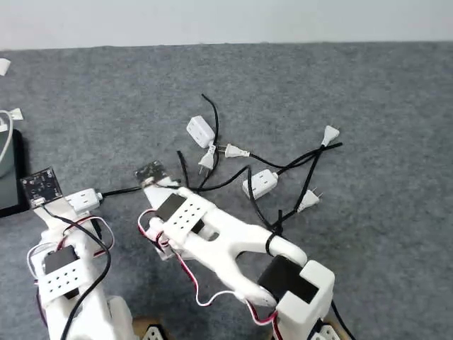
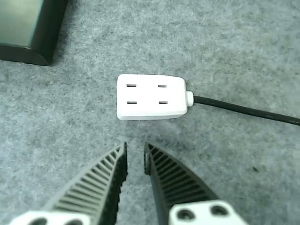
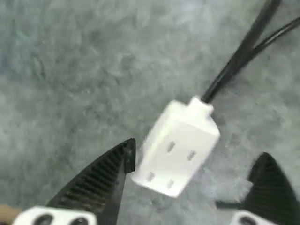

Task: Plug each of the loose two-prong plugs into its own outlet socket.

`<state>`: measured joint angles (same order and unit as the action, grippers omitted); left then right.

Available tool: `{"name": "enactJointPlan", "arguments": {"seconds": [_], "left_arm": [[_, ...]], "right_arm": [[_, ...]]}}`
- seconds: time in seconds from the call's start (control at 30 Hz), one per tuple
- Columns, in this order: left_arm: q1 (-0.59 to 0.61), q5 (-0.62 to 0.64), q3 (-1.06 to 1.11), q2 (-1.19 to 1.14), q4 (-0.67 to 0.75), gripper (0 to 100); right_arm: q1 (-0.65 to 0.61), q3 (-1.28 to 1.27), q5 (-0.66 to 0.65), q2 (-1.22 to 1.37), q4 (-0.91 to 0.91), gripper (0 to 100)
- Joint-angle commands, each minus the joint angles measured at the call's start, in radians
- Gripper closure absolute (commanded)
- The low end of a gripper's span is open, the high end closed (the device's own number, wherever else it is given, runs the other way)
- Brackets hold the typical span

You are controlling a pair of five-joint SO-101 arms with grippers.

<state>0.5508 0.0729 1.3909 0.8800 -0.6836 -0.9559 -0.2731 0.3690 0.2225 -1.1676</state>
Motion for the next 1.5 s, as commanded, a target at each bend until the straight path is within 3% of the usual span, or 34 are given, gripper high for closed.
{"name": "enactJointPlan", "arguments": {"seconds": [0.0, 0.13, 0.3, 0.47, 0.53, 0.7, 0.77, 0.97, 1.47], "left_arm": [[-0.038, -0.005, -0.038, 0.017, -0.052, 94], [-0.121, 0.083, -0.147, 0.063, -0.276, 95], [-0.255, 0.150, -0.150, 0.239, -0.443, 95], [-0.539, 0.158, -0.056, 0.428, -0.437, 94], [-0.632, 0.226, -0.008, 0.459, -0.376, 94], [-0.723, 0.381, 0.027, 0.459, -0.331, 76], [-0.743, 0.427, 0.027, 0.459, -0.342, 71], [-0.838, 0.414, 0.021, 0.410, -0.334, 79], [-0.848, 0.442, -0.159, -0.178, -0.224, 79]], "right_arm": [[0.074, 0.071, -0.028, -0.154, -0.084, 82.0], [0.228, -0.038, -0.124, -0.367, -0.093, 98.7], [0.384, -0.305, -0.164, -0.708, 0.070, 99.0], [0.573, -0.523, -0.242, -0.931, 0.216, 99.1], [0.670, -0.560, -0.262, -0.935, 0.239, 99.0], [0.831, -0.565, -0.267, -0.845, 0.183, 99.0], [0.860, -0.565, -0.267, -0.779, 0.196, 99.0], [0.871, -0.506, -0.269, -0.588, 0.237, 99.0], [0.878, -0.436, -0.269, -0.455, 0.242, 99.0]]}}
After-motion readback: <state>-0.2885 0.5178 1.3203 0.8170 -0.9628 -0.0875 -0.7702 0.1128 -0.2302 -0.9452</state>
